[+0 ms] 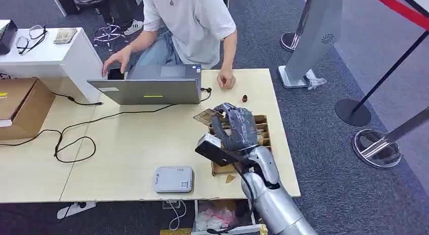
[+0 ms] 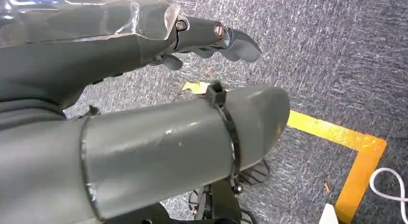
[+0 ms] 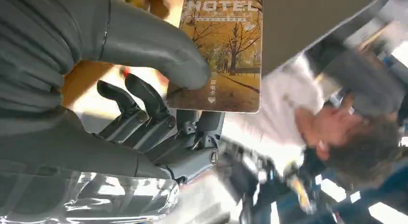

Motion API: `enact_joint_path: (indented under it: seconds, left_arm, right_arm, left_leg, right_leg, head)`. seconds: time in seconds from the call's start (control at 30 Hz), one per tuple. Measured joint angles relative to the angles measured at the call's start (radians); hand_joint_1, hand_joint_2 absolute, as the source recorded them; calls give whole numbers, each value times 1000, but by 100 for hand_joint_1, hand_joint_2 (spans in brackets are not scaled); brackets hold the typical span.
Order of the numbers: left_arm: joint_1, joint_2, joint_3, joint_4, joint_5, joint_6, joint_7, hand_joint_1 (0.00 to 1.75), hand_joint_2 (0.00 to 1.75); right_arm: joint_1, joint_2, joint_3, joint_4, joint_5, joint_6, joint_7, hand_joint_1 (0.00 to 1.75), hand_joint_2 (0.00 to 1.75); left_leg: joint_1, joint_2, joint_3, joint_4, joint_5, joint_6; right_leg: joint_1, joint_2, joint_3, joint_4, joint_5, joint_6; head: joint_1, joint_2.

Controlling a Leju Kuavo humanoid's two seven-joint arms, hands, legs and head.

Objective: Pass the card to the sensor for recognition and then transmit it.

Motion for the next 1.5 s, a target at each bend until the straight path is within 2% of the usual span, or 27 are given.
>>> enact_joint_path:
  seconds: [0.2, 0.3, 0.4, 0.47, 0.67, 0.9, 1.17, 1.33, 1.5]
  left_arm:
    - [1, 1, 1, 0, 7, -5, 0, 0, 0]
    - [1, 2, 5, 0, 13, -5, 1, 0, 0]
    - [1, 1, 15, 0, 19, -5, 3, 0, 0]
    - [2, 1, 21, 0, 21, -5, 3, 0, 0]
    - [2, 0, 26, 0, 24, -4, 15, 0, 0]
    - [3, -2, 32, 0, 24, 3, 27, 0, 0]
    - [3, -2, 33, 0, 21, 5, 27, 0, 0]
    - [3, -2, 37, 0, 25, 9, 27, 0, 0]
    - [3, -2, 45, 0, 26, 7, 26, 0, 0]
  right_arm:
    - [47, -5, 4, -47, -222, 182, -16, 175, 175]
    - [62, -5, 11, -64, -319, 296, 24, 175, 175]
    - [62, -5, 18, -67, -389, 375, 82, 175, 175]
    - [62, -5, 19, -65, -414, 401, 113, 175, 175]
    - [52, -3, 21, -10, -471, 406, 181, 175, 175]
    - [15, 22, 28, 107, -487, 340, 212, 175, 175]
    - [-3, 37, 49, 171, -468, 312, 237, 175, 175]
    - [-6, 41, 79, 168, -446, 296, 235, 175, 175]
    - [19, 27, 104, 79, -463, 313, 237, 175, 175]
  left_leg:
    - [0, 0, 0, 0, 0, 0]
    - [0, 0, 0, 0, 0, 0]
    - [0, 0, 0, 0, 0, 0]
    - [0, 0, 0, 0, 0, 0]
    - [0, 0, -1, 0, 0, 0]
    - [0, 0, 0, 0, 0, 0]
    - [0, 0, 0, 0, 0, 0]
    - [0, 0, 0, 0, 0, 0]
    - [0, 0, 0, 0, 0, 0]
  right_leg:
    - [0, 0, 0, 0, 0, 0]
    - [0, 0, 0, 0, 0, 0]
    - [0, 0, 0, 0, 0, 0]
    - [0, 0, 0, 0, 0, 0]
    - [0, 0, 0, 0, 0, 0]
    - [0, 0, 0, 0, 0, 0]
    - [0, 0, 0, 0, 0, 0]
    - [0, 0, 0, 0, 0, 0]
    - [0, 0, 0, 0, 0, 0]
  head:
    - [0, 0]
    - [0, 0]
    - [0, 0]
    - [0, 0]
    - [0, 0]
    - [0, 0]
    - [0, 0]
    - [0, 0]
    - [0, 0]
